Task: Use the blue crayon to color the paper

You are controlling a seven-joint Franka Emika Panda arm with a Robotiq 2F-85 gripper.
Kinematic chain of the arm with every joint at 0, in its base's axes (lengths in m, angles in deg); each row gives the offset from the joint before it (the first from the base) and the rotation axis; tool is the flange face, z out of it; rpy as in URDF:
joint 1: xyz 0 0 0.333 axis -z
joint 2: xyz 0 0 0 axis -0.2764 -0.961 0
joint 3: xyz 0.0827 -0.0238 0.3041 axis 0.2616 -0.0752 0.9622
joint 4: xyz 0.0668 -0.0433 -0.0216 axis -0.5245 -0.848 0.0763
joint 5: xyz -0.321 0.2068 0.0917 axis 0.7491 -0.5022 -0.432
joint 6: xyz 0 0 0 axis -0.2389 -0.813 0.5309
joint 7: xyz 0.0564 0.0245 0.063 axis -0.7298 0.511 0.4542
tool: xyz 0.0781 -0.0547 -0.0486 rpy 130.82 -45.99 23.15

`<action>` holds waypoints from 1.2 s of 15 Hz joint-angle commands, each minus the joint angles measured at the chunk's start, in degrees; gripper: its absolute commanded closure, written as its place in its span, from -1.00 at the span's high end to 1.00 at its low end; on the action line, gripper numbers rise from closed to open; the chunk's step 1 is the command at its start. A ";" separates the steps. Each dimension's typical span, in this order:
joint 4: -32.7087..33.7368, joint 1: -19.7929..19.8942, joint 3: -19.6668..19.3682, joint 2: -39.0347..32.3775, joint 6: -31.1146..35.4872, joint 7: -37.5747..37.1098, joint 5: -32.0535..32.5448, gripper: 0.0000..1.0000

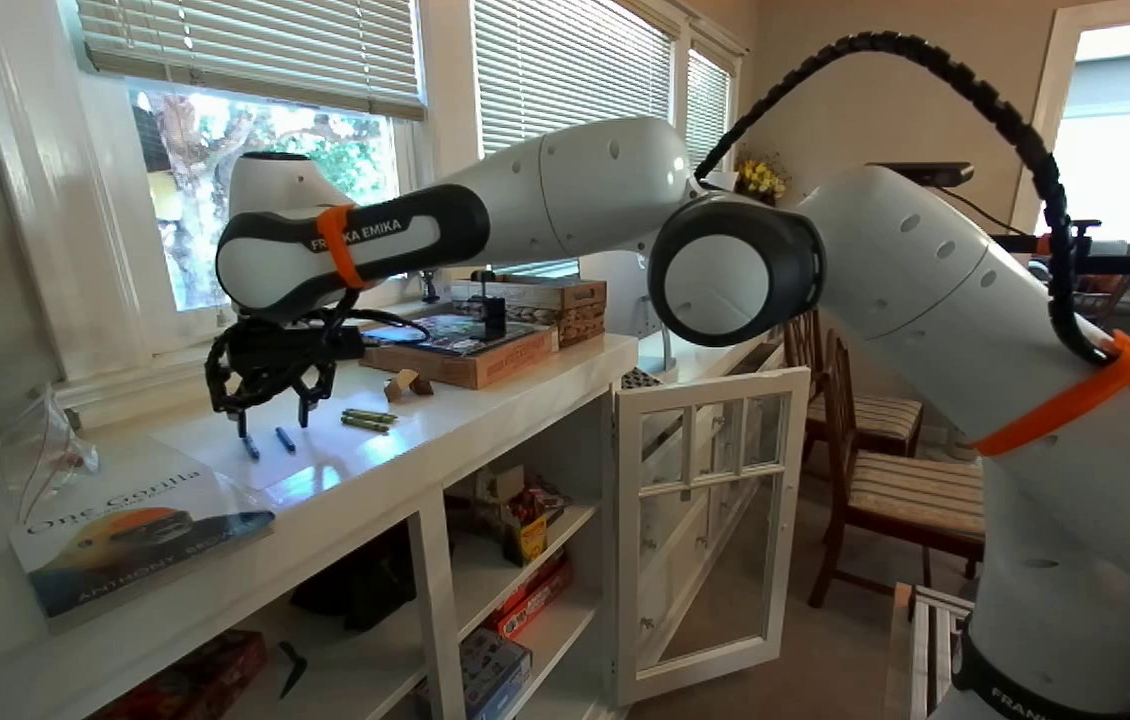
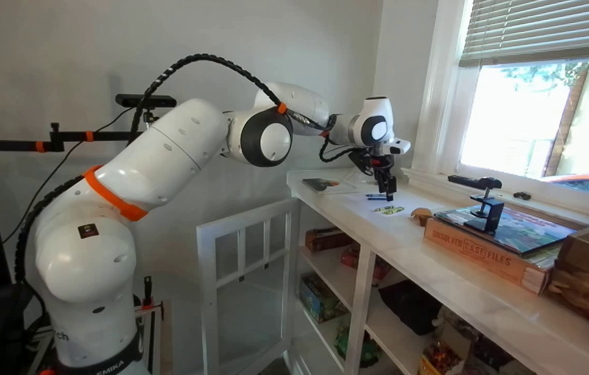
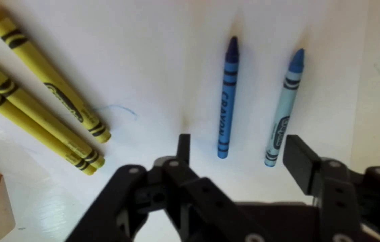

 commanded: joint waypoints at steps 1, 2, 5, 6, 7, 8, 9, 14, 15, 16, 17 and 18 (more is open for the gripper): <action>3.80 -0.90 -0.81 -2.80 -0.82 -2.01 0.75 1.00; 4.28 -0.97 -0.84 -3.17 -0.79 -2.26 0.71 1.00; 5.46 -1.14 -0.88 -4.18 -0.98 -2.63 0.69 1.00; 5.84 -1.16 -0.87 -4.46 -1.04 -2.67 0.67 0.88; 6.22 -1.15 -0.86 -4.76 -1.08 -2.63 0.67 0.50; 6.52 -1.16 -0.87 -5.00 -1.13 -2.61 0.67 0.48; 6.84 -1.15 -0.94 -5.16 -1.12 -2.52 0.67 0.31; 7.65 -1.21 -1.14 -5.33 -1.25 -2.37 0.68 -0.48; 7.72 -1.23 -1.14 -5.33 -1.34 -2.32 0.67 -0.65; 7.80 -1.27 -1.17 -5.37 -1.34 -2.32 0.71 -0.80; 7.82 -1.28 -1.17 -5.36 -1.35 -2.28 0.71 -0.93; 7.81 -1.27 -1.17 -5.34 -1.42 -2.24 0.71 -1.00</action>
